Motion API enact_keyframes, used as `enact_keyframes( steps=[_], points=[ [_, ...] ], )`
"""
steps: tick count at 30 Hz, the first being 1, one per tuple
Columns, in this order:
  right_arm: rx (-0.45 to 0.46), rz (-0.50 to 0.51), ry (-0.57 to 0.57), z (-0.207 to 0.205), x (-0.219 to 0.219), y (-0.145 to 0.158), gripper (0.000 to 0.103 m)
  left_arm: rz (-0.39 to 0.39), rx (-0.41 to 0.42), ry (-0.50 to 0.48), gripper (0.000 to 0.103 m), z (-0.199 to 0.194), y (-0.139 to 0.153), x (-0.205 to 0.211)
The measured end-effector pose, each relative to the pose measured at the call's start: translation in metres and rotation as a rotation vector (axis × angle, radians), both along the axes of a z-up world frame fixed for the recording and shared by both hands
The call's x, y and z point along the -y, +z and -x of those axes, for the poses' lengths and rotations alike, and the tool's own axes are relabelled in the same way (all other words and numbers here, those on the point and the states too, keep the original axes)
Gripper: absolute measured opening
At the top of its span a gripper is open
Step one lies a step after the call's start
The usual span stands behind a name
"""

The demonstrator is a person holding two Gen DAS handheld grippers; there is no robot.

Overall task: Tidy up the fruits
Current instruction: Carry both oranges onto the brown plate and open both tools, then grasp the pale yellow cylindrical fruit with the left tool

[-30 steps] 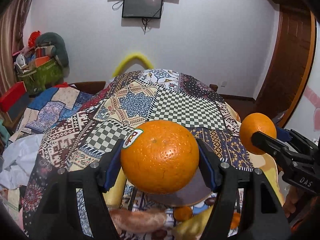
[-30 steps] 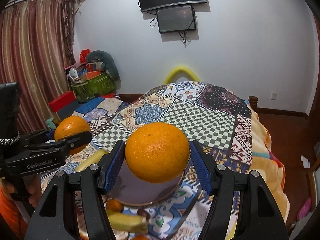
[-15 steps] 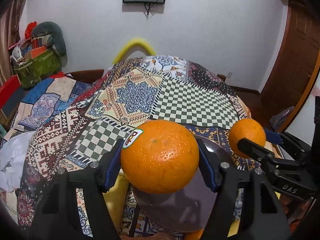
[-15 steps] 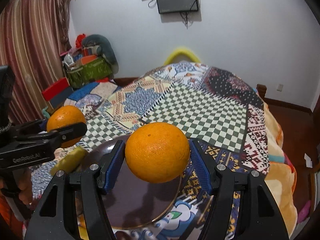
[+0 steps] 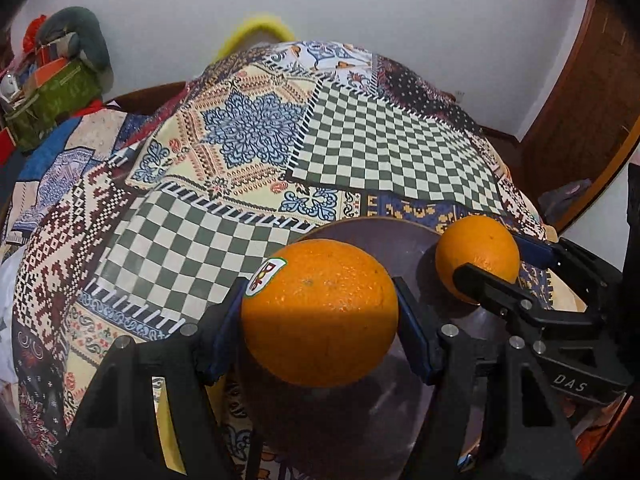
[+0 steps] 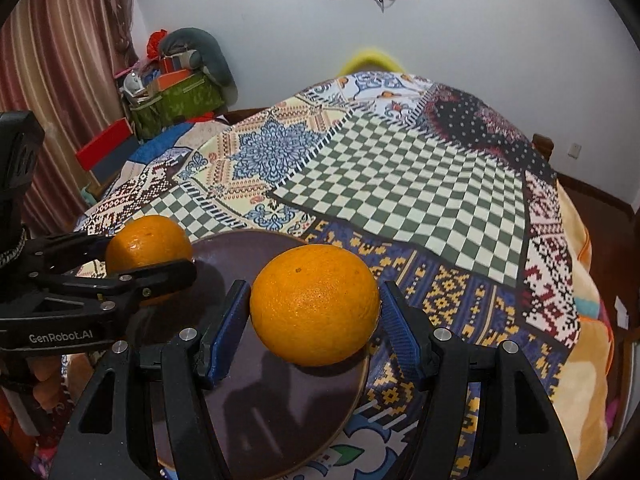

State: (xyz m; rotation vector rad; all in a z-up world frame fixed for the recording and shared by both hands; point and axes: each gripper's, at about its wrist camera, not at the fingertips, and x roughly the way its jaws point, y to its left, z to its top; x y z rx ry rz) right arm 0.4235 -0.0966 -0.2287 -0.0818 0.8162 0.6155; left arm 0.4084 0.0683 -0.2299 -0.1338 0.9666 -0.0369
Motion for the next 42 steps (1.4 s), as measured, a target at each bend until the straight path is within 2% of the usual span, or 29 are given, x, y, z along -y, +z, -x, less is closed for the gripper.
enact_keyframes(
  steps=[5, 9, 12, 15, 25, 31, 35, 42],
  points=[
    [-0.006, 0.022, 0.005, -0.001, -0.002, -0.005, 0.063, -0.017, -0.037, 0.001, 0.068, -0.005, -0.007, 0.001],
    [-0.003, 0.028, 0.005, 0.002, -0.003, -0.006, 0.065, 0.008, -0.08, 0.02, 0.068, -0.008, -0.015, -0.005],
    [-0.002, 0.015, 0.008, 0.005, -0.001, -0.004, 0.065, 0.019, -0.039, 0.017, 0.07, -0.003, -0.007, -0.005],
    [0.001, 0.002, 0.006, 0.007, 0.001, 0.002, 0.066, -0.004, -0.009, 0.021, 0.072, 0.001, 0.004, -0.004],
    [0.082, 0.0, -0.01, 0.035, 0.011, 0.032, 0.067, -0.03, 0.053, 0.053, 0.072, 0.031, 0.035, -0.014],
    [0.13, -0.001, -0.016, 0.059, 0.016, 0.05, 0.068, -0.04, 0.083, 0.078, 0.072, 0.06, 0.054, -0.025],
    [0.152, -0.004, -0.021, 0.077, 0.02, 0.059, 0.069, -0.077, 0.097, 0.086, 0.072, 0.083, 0.063, -0.029],
    [0.182, 0.008, -0.039, 0.11, 0.029, 0.068, 0.071, -0.115, 0.103, 0.089, 0.072, 0.12, 0.069, -0.033]
  ],
)
